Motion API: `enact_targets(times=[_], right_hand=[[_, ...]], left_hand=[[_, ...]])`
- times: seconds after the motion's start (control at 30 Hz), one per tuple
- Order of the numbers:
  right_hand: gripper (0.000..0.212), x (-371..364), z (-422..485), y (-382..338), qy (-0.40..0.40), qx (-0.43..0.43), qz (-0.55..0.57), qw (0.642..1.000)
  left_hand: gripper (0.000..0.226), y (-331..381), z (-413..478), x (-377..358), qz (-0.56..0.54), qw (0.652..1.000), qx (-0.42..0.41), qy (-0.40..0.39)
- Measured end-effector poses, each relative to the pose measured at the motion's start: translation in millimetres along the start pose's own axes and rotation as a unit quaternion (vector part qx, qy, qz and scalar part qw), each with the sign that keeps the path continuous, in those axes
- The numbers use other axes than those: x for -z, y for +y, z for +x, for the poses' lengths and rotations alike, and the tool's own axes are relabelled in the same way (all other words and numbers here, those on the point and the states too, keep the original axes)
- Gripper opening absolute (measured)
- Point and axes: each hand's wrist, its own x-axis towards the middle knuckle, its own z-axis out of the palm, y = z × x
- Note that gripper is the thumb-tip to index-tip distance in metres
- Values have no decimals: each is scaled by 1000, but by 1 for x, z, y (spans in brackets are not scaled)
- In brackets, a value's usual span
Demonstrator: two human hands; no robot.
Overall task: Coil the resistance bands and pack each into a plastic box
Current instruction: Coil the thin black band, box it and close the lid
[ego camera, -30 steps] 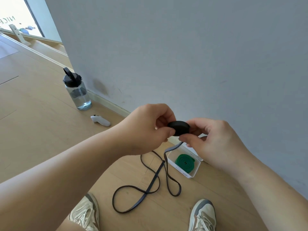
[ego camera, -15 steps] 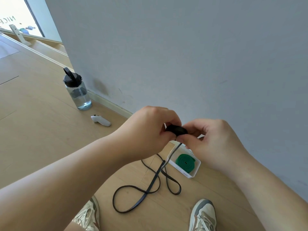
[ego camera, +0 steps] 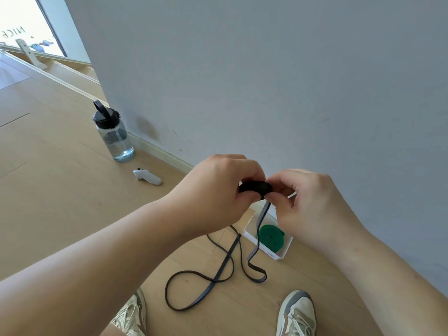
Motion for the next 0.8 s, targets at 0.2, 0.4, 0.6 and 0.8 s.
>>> enact_targets(times=[0.2, 0.4, 0.6, 0.8], right_hand=[[20, 7, 1, 4, -36, -122, 199, 972], [10, 15, 2, 2, -20, -142, 191, 971], [21, 8, 0, -1, -46, -90, 113, 988], [16, 17, 1, 4, -36, -153, 262, 952]], left_hand=[[15, 0, 0, 7, -149, 978, 145, -19], [13, -2, -1, 5, -179, 970, 152, -60], [15, 0, -1, 1, -46, 997, 49, -35], [13, 3, 1, 10, -222, 960, 170, -32]])
